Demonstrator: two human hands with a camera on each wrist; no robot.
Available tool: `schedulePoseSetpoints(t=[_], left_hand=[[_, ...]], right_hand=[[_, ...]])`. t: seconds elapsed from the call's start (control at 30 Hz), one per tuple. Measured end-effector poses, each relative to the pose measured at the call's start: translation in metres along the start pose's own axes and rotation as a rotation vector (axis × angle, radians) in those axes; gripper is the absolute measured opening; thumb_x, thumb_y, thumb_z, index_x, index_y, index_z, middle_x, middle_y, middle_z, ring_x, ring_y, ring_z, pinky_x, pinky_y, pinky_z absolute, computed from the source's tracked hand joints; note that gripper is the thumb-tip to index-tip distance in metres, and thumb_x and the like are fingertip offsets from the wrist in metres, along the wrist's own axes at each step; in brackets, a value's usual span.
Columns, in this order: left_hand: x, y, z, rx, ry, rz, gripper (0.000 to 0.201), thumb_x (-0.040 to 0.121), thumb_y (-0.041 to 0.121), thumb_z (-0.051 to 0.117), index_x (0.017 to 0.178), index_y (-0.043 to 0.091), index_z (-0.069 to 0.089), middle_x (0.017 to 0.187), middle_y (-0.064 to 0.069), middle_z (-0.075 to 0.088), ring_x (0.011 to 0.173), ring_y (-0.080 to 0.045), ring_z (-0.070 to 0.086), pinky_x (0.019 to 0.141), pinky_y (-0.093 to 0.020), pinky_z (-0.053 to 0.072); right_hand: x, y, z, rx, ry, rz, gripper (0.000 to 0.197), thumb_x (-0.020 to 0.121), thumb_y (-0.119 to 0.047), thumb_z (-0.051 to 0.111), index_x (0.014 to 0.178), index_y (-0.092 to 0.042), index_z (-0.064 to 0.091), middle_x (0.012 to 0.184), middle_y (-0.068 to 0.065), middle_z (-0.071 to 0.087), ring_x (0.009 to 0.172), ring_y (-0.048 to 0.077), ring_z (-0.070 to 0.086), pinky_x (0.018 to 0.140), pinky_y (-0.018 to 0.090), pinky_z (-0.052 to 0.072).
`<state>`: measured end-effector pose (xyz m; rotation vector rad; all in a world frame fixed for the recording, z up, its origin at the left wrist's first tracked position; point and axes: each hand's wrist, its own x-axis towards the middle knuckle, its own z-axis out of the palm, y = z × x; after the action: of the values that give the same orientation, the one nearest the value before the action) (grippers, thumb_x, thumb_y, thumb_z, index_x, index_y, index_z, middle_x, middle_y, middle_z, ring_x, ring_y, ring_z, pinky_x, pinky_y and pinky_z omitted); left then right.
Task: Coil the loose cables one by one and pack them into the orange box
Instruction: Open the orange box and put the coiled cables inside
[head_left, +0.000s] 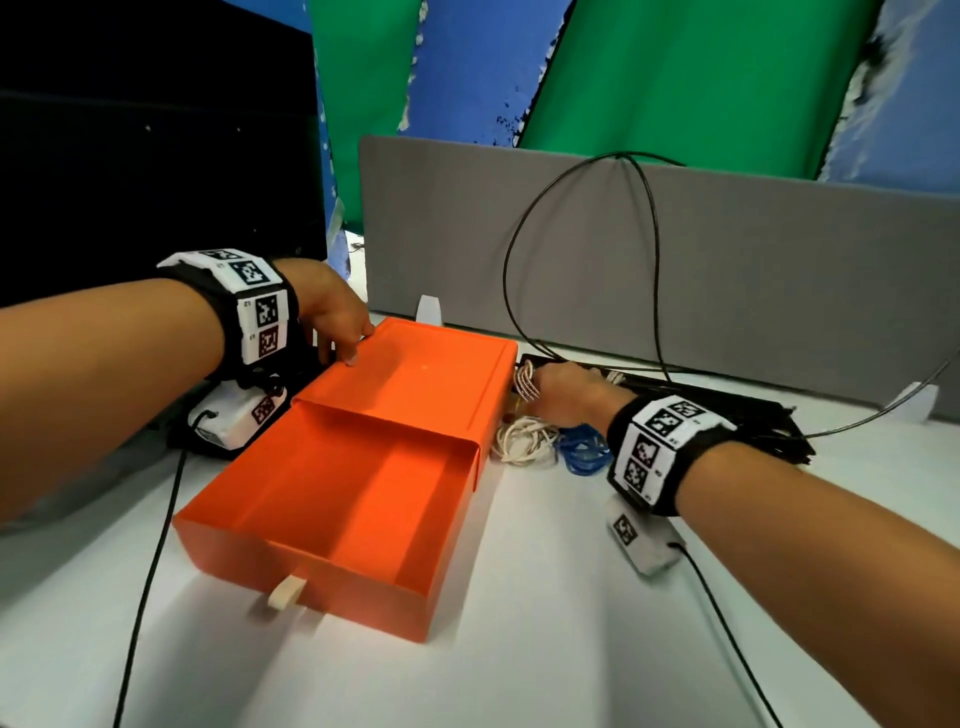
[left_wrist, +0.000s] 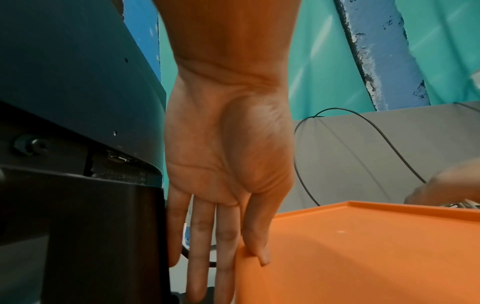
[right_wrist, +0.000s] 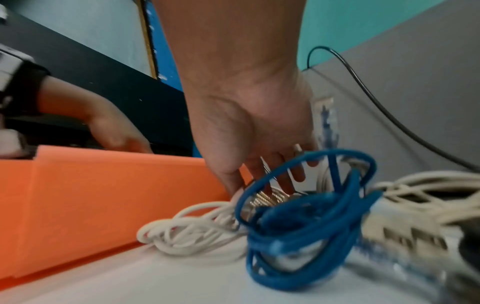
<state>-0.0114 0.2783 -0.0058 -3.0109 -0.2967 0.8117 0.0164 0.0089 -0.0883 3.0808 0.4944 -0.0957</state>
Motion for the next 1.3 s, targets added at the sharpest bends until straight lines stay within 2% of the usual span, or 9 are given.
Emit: schedulePoseSetpoints(t=[0.1, 0.2, 0.37, 0.5, 0.73, 0.93, 1.07, 1.17, 1.3], left_hand=[[0.001, 0.000, -0.001, 0.005, 0.004, 0.007, 0.069, 0.099, 0.017, 0.057, 0.156, 0.015, 0.018, 0.087, 0.006, 0.058, 0.095, -0.019, 0.064, 0.095, -0.036, 0.051], [0.004, -0.004, 0.000, -0.006, -0.004, 0.016, 0.066, 0.099, 0.016, 0.057, 0.155, 0.015, 0.022, 0.088, 0.006, 0.059, 0.090, -0.017, 0.065, 0.097, -0.039, 0.052], [0.007, -0.005, 0.000, -0.017, 0.001, 0.013, 0.068, 0.098, 0.015, 0.058, 0.156, 0.014, 0.021, 0.091, 0.004, 0.059, 0.088, -0.017, 0.066, 0.098, -0.042, 0.052], [0.005, -0.002, -0.001, 0.010, 0.008, 0.021, 0.066, 0.097, 0.016, 0.059, 0.154, 0.013, 0.025, 0.090, 0.005, 0.059, 0.095, -0.021, 0.068, 0.099, -0.043, 0.051], [0.002, -0.005, 0.005, -0.027, 0.009, 0.024, 0.057, 0.095, 0.009, 0.060, 0.148, 0.009, 0.037, 0.104, -0.002, 0.062, 0.104, -0.028, 0.067, 0.095, -0.044, 0.053], [0.000, -0.003, 0.005, -0.044, 0.031, 0.019, 0.069, 0.098, 0.010, 0.057, 0.156, 0.012, 0.020, 0.137, -0.015, 0.055, 0.103, -0.027, 0.066, 0.097, -0.042, 0.050], [-0.001, -0.003, 0.003, -0.018, 0.019, 0.036, 0.072, 0.099, 0.011, 0.055, 0.157, 0.013, 0.011, 0.141, -0.017, 0.052, 0.115, -0.029, 0.064, 0.097, -0.042, 0.050], [-0.002, -0.004, 0.001, -0.004, 0.007, 0.037, 0.070, 0.099, 0.014, 0.055, 0.157, 0.014, 0.015, 0.128, -0.012, 0.058, 0.106, -0.025, 0.066, 0.099, -0.043, 0.050], [-0.008, -0.006, 0.001, -0.011, -0.001, 0.033, 0.065, 0.098, 0.017, 0.058, 0.154, 0.013, 0.025, 0.099, 0.003, 0.059, 0.093, -0.019, 0.069, 0.098, -0.042, 0.052]], right_hand=[[0.005, 0.001, 0.005, 0.005, 0.044, 0.022, 0.023, 0.094, -0.029, 0.059, 0.114, -0.018, 0.064, 0.116, 0.004, 0.066, 0.112, 0.030, 0.060, 0.099, 0.044, 0.040], [0.007, 0.009, -0.001, 0.106, 0.119, 0.058, 0.016, 0.095, -0.024, 0.061, 0.105, -0.013, 0.066, 0.100, 0.006, 0.067, 0.090, 0.027, 0.063, 0.074, 0.034, 0.047], [-0.010, 0.024, -0.039, 0.484, 0.268, 0.060, 0.015, 0.100, -0.029, 0.058, 0.094, -0.017, 0.062, 0.082, 0.002, 0.062, 0.065, 0.015, 0.054, 0.050, 0.026, 0.036], [-0.062, -0.001, -0.081, 0.641, 0.404, -0.241, 0.019, 0.100, -0.035, 0.058, 0.103, -0.017, 0.066, 0.092, -0.005, 0.068, 0.079, 0.009, 0.062, 0.061, 0.021, 0.043], [-0.143, -0.110, -0.073, 0.031, 0.240, -0.854, 0.016, 0.098, -0.042, 0.056, 0.090, -0.028, 0.057, 0.100, 0.001, 0.068, 0.097, 0.024, 0.059, 0.083, 0.042, 0.049], [-0.110, -0.163, -0.032, -0.272, 0.161, -0.812, 0.014, 0.091, -0.027, 0.067, 0.100, -0.016, 0.069, 0.106, 0.007, 0.071, 0.100, 0.030, 0.067, 0.072, 0.036, 0.051], [-0.110, -0.175, -0.028, -0.286, 0.163, -0.722, 0.021, 0.098, -0.011, 0.052, 0.108, -0.012, 0.070, 0.115, 0.008, 0.069, 0.105, 0.031, 0.068, 0.064, 0.034, 0.045], [-0.130, -0.178, -0.028, -0.270, 0.221, -0.779, 0.021, 0.096, -0.005, 0.049, 0.104, -0.010, 0.067, 0.105, 0.008, 0.063, 0.092, 0.030, 0.065, 0.058, 0.036, 0.052], [-0.144, -0.181, -0.023, -0.287, -0.022, -0.729, 0.019, 0.096, -0.006, 0.046, 0.084, -0.012, 0.059, 0.077, 0.004, 0.051, 0.063, 0.022, 0.053, 0.049, 0.031, 0.045]])
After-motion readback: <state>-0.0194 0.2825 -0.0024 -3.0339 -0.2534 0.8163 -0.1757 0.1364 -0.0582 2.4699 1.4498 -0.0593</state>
